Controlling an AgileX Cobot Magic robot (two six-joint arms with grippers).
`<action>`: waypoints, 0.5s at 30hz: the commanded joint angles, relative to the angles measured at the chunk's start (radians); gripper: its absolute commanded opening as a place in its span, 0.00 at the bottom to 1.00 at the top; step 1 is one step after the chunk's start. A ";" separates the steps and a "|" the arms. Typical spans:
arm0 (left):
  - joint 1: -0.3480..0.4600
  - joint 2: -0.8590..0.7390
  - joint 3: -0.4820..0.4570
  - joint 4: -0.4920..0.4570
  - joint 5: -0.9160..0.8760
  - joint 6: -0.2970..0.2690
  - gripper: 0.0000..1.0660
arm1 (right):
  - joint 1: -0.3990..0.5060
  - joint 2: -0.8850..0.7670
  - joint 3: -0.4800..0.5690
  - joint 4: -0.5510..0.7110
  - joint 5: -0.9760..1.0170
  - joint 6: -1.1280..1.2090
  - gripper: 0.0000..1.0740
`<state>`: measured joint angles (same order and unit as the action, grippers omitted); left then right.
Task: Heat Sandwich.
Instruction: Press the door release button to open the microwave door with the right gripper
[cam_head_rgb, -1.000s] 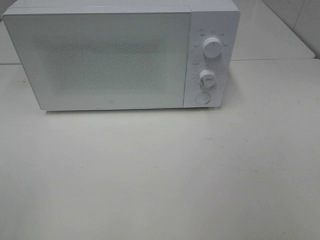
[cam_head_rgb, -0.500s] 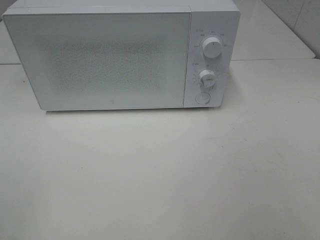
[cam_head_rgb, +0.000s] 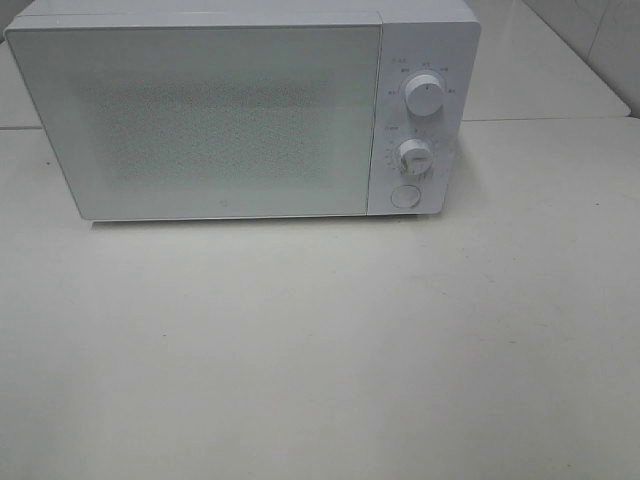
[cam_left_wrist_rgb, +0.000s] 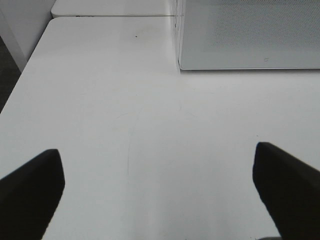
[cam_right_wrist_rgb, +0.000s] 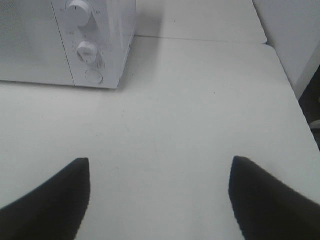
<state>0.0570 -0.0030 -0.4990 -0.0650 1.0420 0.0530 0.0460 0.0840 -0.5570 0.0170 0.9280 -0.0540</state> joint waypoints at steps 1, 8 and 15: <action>-0.007 -0.022 0.004 -0.003 -0.006 0.003 0.91 | 0.002 0.038 -0.004 0.007 -0.109 0.007 0.69; -0.007 -0.022 0.004 -0.003 -0.006 0.003 0.91 | 0.002 0.114 0.035 0.007 -0.290 0.006 0.69; -0.007 -0.022 0.004 -0.003 -0.006 0.003 0.91 | 0.002 0.244 0.112 0.009 -0.547 0.007 0.69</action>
<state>0.0570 -0.0030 -0.4990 -0.0650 1.0420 0.0530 0.0460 0.3090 -0.4570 0.0230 0.4530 -0.0540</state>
